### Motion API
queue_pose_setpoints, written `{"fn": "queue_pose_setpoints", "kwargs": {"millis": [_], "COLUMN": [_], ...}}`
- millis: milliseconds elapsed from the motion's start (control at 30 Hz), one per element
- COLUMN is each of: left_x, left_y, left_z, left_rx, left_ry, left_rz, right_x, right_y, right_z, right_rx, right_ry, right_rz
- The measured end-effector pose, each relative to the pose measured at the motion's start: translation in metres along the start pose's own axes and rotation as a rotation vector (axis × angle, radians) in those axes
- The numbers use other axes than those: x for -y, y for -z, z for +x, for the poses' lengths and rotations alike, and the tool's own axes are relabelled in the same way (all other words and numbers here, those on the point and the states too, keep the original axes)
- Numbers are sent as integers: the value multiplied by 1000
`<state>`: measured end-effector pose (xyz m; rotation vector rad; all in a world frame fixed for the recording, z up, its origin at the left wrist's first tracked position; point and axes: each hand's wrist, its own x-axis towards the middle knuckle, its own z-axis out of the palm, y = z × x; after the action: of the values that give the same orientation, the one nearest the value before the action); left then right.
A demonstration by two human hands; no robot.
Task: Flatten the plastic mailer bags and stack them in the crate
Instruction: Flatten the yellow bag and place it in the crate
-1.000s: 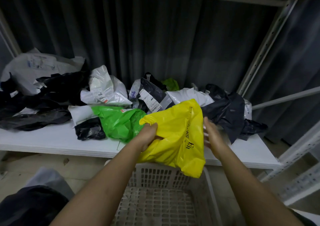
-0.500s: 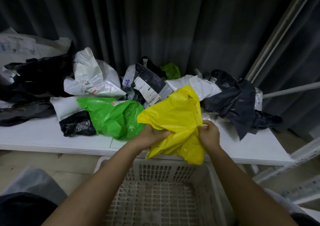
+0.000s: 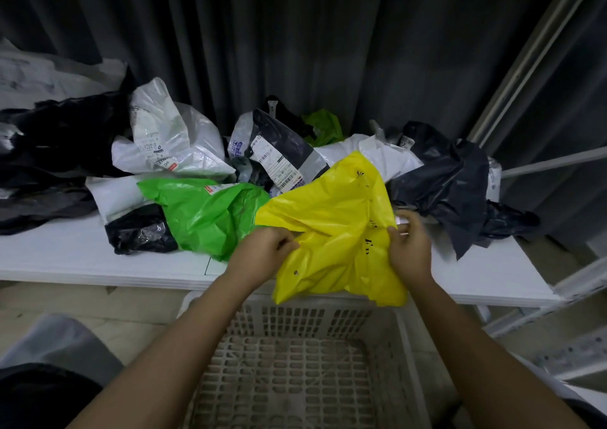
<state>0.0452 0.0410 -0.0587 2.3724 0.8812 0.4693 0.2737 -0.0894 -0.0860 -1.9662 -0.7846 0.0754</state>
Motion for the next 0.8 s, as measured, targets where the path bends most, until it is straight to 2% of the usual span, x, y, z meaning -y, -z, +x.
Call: {"fn": "queue_pose_setpoints", "kwargs": {"millis": [100, 167, 267, 367, 600, 800], "left_x": [-3, -4, 0, 2, 2, 10], "left_y": [3, 2, -1, -1, 9, 2], "left_z": [-14, -19, -13, 6, 41, 26], "left_rx": [-137, -156, -99, -100, -35, 72], "left_ry": [46, 119, 248, 339, 383, 411], "left_rz": [80, 51, -26, -73, 142, 340], "right_x": [1, -2, -8, -1, 11, -35], "right_y": [3, 3, -3, -13, -23, -4], "right_z": [-13, -25, -32, -16, 27, 11], "right_rx": [18, 81, 186, 184, 215, 271], "right_ry": [75, 104, 64, 40, 77, 56], "right_rz": [-35, -53, -95, -109, -193, -269]}}
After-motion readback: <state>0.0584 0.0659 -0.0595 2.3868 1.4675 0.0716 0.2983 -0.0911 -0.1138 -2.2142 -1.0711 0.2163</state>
